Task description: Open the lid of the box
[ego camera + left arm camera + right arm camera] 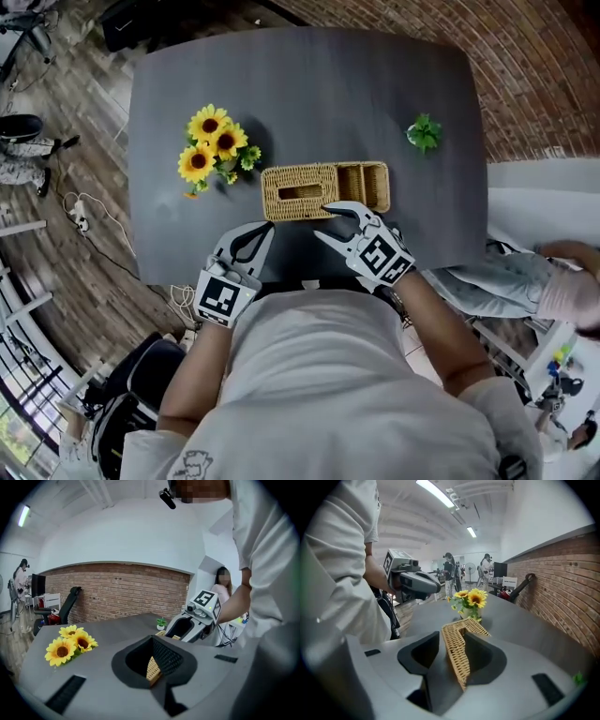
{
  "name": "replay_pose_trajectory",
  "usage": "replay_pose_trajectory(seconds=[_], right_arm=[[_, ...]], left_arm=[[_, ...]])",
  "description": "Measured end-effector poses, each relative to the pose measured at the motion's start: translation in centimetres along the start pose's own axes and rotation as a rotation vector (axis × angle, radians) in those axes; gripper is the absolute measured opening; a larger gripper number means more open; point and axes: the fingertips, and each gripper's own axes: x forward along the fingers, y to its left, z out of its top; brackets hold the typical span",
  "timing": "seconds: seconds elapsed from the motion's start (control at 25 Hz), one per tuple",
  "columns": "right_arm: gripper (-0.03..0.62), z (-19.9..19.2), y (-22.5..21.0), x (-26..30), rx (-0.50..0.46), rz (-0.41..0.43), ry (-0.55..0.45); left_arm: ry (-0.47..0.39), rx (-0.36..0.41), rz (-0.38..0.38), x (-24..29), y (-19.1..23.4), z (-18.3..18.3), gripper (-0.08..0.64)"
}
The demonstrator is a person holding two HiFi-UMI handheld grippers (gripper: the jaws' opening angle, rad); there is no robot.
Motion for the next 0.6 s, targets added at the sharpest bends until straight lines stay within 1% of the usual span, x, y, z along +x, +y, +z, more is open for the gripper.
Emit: replay_pose_trajectory(seconds=[0.16, 0.28, 0.36, 0.6], right_arm=[[0.207, -1.4, -0.2, 1.8, -0.048, 0.018, 0.074], [0.220, -2.2, 0.0, 3.0, -0.070, 0.038, 0.110], [0.231, -2.5, -0.4, 3.8, -0.088, 0.040, 0.130], [0.250, -4.0, -1.0, 5.7, -0.184, 0.049, 0.213]], left_arm=[[0.020, 0.001, -0.015, 0.6, 0.8, -1.4, 0.012], [0.037, -0.038, -0.014, 0.7, 1.3, -2.6, 0.012], [0.035, -0.047, -0.013, 0.9, 1.7, -2.9, 0.011], [0.055, -0.059, -0.016, 1.7, 2.4, -4.2, 0.011]])
